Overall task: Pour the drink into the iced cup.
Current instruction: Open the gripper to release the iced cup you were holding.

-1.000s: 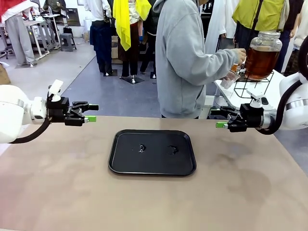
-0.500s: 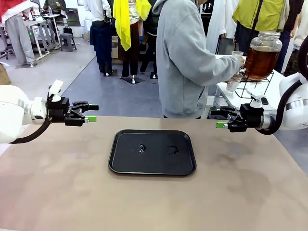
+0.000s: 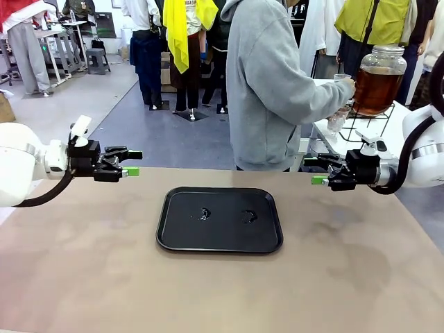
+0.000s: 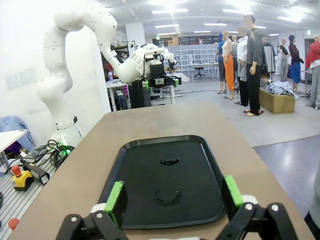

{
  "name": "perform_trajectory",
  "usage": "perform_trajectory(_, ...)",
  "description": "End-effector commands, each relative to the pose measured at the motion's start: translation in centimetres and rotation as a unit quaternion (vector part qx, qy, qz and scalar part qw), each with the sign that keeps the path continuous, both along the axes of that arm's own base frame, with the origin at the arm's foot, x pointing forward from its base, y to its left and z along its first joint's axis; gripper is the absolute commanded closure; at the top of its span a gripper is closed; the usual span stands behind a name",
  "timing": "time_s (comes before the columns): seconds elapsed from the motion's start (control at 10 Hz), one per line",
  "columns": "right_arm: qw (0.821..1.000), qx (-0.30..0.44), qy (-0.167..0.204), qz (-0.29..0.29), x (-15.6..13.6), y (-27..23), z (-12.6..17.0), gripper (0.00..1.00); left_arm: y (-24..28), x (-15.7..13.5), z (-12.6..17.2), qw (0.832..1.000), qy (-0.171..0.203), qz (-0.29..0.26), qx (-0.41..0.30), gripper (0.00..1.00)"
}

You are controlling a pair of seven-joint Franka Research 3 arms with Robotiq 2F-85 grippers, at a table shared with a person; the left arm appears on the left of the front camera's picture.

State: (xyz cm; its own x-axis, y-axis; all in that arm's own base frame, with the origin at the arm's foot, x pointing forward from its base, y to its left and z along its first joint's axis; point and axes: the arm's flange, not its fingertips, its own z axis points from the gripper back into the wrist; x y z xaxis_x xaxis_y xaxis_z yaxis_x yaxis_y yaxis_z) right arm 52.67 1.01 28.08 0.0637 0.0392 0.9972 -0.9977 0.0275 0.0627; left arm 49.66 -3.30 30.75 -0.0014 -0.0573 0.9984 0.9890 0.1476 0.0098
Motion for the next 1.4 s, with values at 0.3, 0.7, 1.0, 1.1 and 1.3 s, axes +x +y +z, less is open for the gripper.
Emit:
perform_trajectory(0.3, 1.000, 0.000, 0.000, 0.000, -0.03, 0.06, 0.54, 0.00, -0.19, 0.03, 0.22, 1.000, -0.002, 0.004, -0.002, 0.00)
perform_trajectory(0.7, 1.000, 0.000, 0.000, 0.000, -0.03, 0.06, 0.54, 0.00, -0.19, 0.03, 0.22, 1.000, -0.002, 0.004, -0.002, 0.00)
perform_trajectory(1.0, 1.000, 0.000, 0.000, 0.000, -0.03, 0.06, 0.54, 0.00, -0.19, 0.03, 0.22, 1.000, -0.002, 0.004, -0.002, 0.00)
perform_trajectory(1.1, 1.000, 0.000, 0.000, 0.000, -0.03, 0.06, 0.54, 0.00, -0.19, 0.03, 0.22, 1.000, -0.002, 0.004, -0.002, 0.00)
perform_trajectory(1.3, 1.000, 0.000, 0.000, 0.000, -0.03, 0.06, 0.54, 0.00, -0.19, 0.03, 0.22, 1.000, -0.002, 0.004, -0.002, 0.00)
